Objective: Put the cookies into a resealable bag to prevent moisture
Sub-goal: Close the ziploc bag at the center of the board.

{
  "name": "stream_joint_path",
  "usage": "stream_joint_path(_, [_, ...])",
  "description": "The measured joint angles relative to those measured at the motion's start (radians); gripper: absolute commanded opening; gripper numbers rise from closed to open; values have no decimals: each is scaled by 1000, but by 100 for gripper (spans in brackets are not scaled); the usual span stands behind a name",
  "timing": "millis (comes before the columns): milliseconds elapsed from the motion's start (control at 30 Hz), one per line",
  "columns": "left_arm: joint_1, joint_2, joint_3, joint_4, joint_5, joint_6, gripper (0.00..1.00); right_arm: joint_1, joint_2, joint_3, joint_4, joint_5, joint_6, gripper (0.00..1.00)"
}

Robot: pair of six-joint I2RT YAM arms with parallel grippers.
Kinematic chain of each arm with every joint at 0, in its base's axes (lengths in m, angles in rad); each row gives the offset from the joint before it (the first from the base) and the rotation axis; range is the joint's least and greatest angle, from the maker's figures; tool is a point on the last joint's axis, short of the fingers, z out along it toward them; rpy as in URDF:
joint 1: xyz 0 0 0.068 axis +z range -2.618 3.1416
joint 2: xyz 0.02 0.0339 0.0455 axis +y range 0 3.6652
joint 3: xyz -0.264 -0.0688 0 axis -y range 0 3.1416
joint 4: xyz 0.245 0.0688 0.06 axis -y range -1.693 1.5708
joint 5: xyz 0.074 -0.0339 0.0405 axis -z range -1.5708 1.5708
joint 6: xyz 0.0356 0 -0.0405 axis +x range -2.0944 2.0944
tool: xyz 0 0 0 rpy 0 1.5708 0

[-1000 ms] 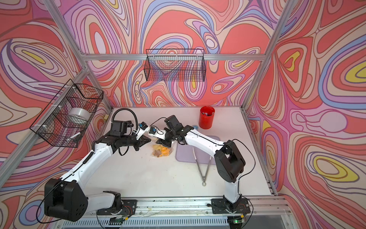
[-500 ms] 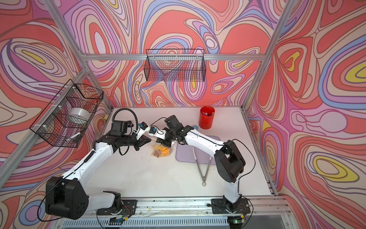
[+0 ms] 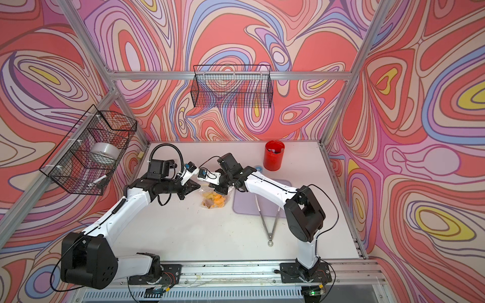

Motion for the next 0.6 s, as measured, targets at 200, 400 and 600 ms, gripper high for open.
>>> stream_joint_path(200, [-1, 0, 0, -3, 6, 8, 0, -3, -11, -2, -13, 35, 3, 0])
stream_joint_path(400, [-4, 0, 0, -14, 11, 23, 0, -10, -12, -2, -23, 60, 3, 0])
stream_joint_path(600, [-11, 0, 0, -23, 13, 39, 0, -23, -16, -2, -39, 92, -6, 0])
